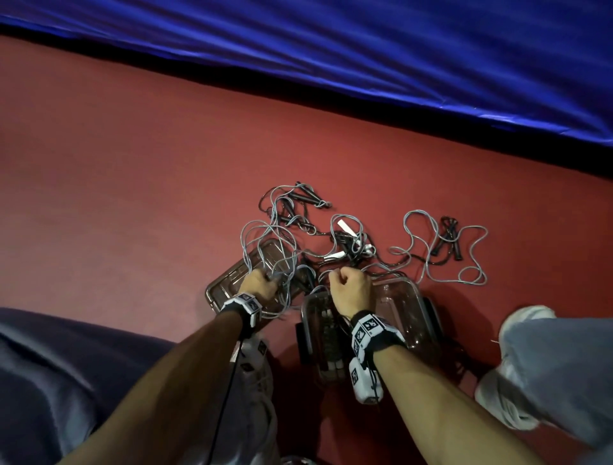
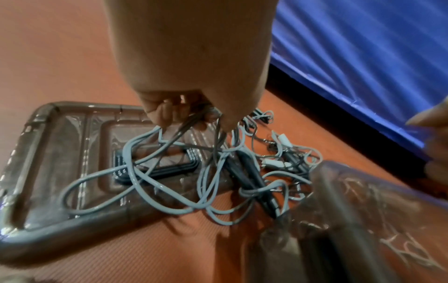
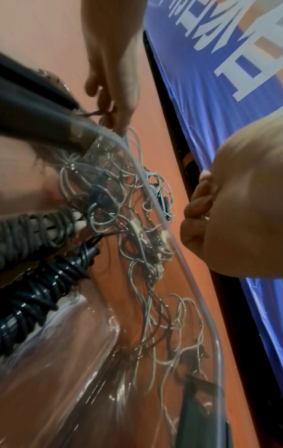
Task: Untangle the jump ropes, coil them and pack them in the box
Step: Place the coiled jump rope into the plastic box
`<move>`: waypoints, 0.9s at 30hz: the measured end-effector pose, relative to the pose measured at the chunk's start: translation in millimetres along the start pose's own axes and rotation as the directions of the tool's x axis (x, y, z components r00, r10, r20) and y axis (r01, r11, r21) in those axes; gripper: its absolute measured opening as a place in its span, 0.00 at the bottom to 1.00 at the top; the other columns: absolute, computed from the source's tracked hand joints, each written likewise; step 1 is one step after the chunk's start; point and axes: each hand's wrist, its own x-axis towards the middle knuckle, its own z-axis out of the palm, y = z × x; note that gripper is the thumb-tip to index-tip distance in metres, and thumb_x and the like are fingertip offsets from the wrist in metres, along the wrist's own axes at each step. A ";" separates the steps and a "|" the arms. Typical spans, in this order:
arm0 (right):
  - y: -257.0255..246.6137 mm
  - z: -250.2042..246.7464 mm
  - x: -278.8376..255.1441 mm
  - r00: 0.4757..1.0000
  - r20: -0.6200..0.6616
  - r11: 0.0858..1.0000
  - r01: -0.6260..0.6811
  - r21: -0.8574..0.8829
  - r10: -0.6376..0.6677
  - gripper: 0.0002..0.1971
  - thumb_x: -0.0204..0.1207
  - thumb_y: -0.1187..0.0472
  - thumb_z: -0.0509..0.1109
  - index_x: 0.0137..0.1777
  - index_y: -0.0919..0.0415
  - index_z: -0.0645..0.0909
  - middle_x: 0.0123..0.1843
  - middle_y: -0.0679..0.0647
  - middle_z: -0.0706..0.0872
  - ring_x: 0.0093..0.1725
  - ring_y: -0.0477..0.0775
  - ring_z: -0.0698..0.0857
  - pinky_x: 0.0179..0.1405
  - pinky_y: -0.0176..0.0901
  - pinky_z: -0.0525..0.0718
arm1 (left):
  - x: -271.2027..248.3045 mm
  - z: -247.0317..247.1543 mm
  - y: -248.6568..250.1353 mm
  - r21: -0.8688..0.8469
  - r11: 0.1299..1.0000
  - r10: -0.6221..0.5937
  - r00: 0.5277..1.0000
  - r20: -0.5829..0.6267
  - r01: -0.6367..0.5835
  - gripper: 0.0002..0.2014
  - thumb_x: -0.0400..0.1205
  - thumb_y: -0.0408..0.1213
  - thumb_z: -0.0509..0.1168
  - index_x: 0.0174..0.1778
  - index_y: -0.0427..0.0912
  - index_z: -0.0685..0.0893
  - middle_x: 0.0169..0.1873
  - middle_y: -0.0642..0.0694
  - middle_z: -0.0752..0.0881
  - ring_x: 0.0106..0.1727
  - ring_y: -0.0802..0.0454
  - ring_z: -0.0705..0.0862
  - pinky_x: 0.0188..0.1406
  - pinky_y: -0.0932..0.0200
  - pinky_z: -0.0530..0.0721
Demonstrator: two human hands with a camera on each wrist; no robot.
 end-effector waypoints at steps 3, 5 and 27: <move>-9.2 -2.7 2.9 1.000 0.004 0.999 0.029 0.019 -0.029 0.25 0.76 0.62 0.72 0.22 0.62 0.64 0.21 0.59 0.66 0.25 0.59 0.65 0.27 0.53 0.62 | -11.4 -32.2 26.3 -0.077 0.996 0.031 0.998 -0.054 -0.035 0.16 0.81 0.52 0.69 0.43 0.41 0.88 0.40 0.41 0.91 0.44 0.41 0.89 0.47 0.51 0.88; -18.3 -6.2 5.6 0.999 0.030 0.999 0.034 0.007 -0.034 0.25 0.77 0.61 0.71 0.22 0.60 0.62 0.20 0.53 0.64 0.26 0.60 0.66 0.27 0.55 0.67 | -23.4 -60.3 49.9 -0.180 0.982 0.051 0.996 -0.072 -0.063 0.18 0.79 0.54 0.73 0.38 0.40 0.88 0.32 0.44 0.90 0.35 0.45 0.88 0.38 0.54 0.88; -231.8 -240.4 -11.8 0.882 0.070 0.885 0.465 0.025 -0.465 0.28 0.70 0.42 0.83 0.64 0.54 0.80 0.54 0.54 0.89 0.45 0.49 0.86 0.47 0.42 0.83 | -287.5 -263.6 279.2 -0.718 0.322 0.779 0.604 -0.170 -0.617 0.12 0.89 0.40 0.64 0.40 0.41 0.80 0.38 0.36 0.69 0.27 0.55 0.61 0.26 0.60 0.59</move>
